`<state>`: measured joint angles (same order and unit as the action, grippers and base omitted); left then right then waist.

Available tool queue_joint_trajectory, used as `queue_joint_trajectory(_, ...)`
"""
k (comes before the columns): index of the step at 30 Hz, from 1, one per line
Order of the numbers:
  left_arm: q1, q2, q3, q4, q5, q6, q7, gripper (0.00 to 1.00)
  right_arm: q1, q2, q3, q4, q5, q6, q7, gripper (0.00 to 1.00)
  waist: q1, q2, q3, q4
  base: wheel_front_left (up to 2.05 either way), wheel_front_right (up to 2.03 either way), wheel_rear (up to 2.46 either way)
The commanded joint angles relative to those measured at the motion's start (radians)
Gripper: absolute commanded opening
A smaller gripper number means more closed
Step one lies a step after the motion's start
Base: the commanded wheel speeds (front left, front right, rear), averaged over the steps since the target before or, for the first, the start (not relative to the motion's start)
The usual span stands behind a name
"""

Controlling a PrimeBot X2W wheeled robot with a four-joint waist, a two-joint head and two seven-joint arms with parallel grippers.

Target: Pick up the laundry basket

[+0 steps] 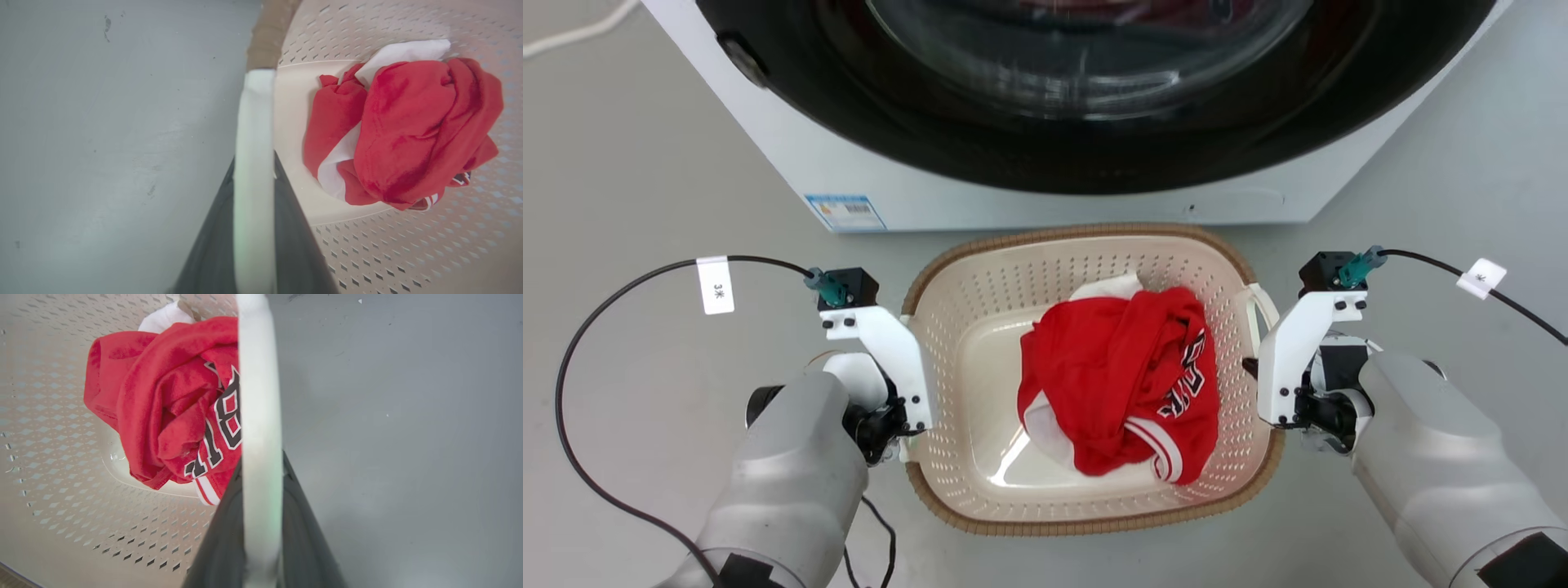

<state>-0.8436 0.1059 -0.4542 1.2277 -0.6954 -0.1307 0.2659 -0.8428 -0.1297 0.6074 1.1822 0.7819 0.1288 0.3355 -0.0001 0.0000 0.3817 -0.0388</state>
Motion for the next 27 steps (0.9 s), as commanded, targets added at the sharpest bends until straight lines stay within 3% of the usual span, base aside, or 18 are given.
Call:
queue_joint_trajectory(1, 0.016, -0.001, -0.009, -0.012, -0.018, 0.0, 0.026, 0.0, 0.004, 0.007, 0.006, -0.019, 0.022, 0.004, 0.017, 0.0, 0.0001, 0.0, -0.071, 0.002, 0.0, 0.0, 0.0)
queue_joint_trajectory(14, 0.052, 0.046, -0.059, -0.012, -0.112, 0.0, 0.194, 0.0, 0.009, 0.013, 0.013, 0.052, 0.123, 0.004, 0.237, 0.0, 0.0001, 0.0, -0.24, -0.003, 0.0, 0.0, 0.0)
queue_joint_trajectory(27, 0.13, 0.046, -0.092, -0.005, -0.165, 0.0, 0.237, 0.0, 0.063, 0.032, 0.001, 0.103, 0.135, 0.004, 0.355, 0.0, 0.0001, 0.0, -0.366, 0.0, 0.0, 0.0, 0.0)
